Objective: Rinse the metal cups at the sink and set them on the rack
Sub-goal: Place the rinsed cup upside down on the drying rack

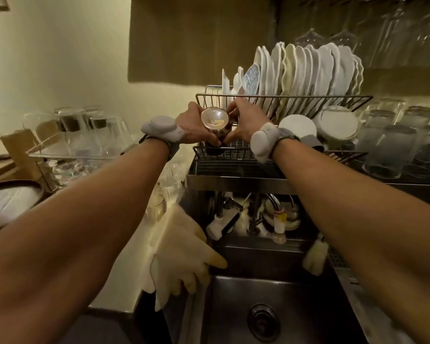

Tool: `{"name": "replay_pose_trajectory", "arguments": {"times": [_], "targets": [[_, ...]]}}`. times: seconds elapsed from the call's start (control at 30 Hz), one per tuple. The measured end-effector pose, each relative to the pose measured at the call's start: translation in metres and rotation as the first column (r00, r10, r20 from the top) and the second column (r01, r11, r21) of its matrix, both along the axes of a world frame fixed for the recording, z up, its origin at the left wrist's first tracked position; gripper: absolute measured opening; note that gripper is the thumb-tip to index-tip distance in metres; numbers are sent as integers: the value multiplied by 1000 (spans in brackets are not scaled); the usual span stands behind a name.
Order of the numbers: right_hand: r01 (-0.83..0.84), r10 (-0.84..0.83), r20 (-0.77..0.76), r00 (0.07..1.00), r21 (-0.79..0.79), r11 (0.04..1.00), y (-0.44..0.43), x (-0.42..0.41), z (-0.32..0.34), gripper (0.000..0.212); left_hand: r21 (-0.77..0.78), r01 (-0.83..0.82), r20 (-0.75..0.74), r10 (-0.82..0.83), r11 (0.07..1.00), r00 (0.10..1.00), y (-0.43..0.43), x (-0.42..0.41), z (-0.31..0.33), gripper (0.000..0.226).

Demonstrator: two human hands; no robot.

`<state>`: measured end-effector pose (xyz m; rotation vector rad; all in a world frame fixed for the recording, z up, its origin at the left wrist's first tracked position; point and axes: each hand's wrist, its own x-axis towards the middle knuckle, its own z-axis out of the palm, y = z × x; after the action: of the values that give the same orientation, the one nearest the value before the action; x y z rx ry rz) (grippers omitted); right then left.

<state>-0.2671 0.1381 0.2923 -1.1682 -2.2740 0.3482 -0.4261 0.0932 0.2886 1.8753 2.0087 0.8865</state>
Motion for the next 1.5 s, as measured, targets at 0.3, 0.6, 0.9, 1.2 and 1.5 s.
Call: {"name": "replay_pose_trajectory", "arguments": {"times": [0.3,0.6,0.9,1.2,1.5], "targets": [[13,-25,163,986,75,997,5,-10,-6,70,-50,74,61,-71,996,996,3,0,-7,76],[-13,15,51,999,-39,999,5,-11,-14,68,-74,-16,131,26,997,991,3,-6,-3,64],[-15,17,51,999,-37,999,5,-9,-18,63,-92,-54,132,66,994,989,1,-2,-6,55],[50,-50,2,999,-13,999,4,-6,-14,42,-32,-67,53,68,997,996,5,-1,-6,46],[103,-98,91,991,-57,993,-2,-4,-18,37,-108,-93,116,106,990,988,3,2,-8,62]]}}
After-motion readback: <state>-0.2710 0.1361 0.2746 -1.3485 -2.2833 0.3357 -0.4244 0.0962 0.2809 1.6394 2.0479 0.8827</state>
